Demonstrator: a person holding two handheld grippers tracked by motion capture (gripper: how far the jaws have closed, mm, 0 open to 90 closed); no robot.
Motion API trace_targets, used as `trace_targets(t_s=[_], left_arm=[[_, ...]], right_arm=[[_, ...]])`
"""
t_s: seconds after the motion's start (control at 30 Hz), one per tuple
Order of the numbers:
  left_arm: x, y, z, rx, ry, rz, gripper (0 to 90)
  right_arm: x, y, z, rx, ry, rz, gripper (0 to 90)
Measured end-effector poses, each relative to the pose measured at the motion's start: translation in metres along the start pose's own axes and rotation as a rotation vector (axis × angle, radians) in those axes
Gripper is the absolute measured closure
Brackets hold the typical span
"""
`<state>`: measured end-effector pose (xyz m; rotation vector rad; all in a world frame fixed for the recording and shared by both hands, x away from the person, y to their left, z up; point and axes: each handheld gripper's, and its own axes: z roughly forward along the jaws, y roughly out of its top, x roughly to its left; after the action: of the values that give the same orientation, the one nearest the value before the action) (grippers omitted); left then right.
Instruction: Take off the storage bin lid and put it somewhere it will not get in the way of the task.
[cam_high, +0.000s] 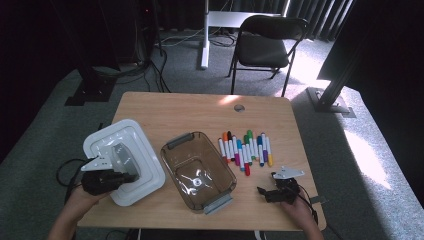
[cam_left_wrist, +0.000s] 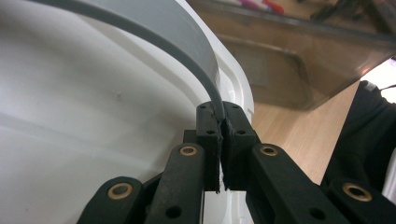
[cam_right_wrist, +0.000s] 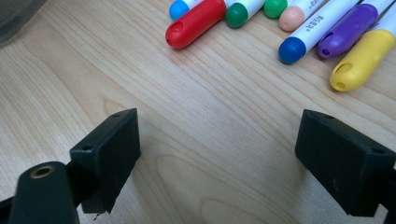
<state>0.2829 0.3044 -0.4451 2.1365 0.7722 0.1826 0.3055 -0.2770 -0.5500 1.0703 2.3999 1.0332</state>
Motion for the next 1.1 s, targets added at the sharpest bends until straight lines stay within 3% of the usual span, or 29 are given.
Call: trace_targets(t_s=[0.33,0.53,0.6,0.7,0.87,1.1], left_arm=[[0.020,-0.014,0.039,0.056,-0.055,-0.048,87.9],[0.033,-0.017,0.051,0.019,-0.105,-0.082,87.7],[0.038,-0.020,0.054,-0.001,-0.102,-0.102,86.5],[0.043,-0.026,0.061,-0.027,-0.083,-0.082,82.9],[0.050,-0.035,0.067,-0.054,-0.092,-0.085,79.9],[0.064,-0.046,0.080,-0.051,-0.095,-0.137,75.1]], right_arm=[[0.000,0.000,0.000,0.000,0.000,0.000,13.7],[0.000,0.000,0.000,0.000,0.000,0.000,13.7],[0.000,0.000,0.000,0.000,0.000,0.000,13.7],[0.000,0.000,0.000,0.000,0.000,0.000,13.7],[0.000,0.000,0.000,0.000,0.000,0.000,13.7],[0.000,0.000,0.000,0.000,0.000,0.000,13.7]])
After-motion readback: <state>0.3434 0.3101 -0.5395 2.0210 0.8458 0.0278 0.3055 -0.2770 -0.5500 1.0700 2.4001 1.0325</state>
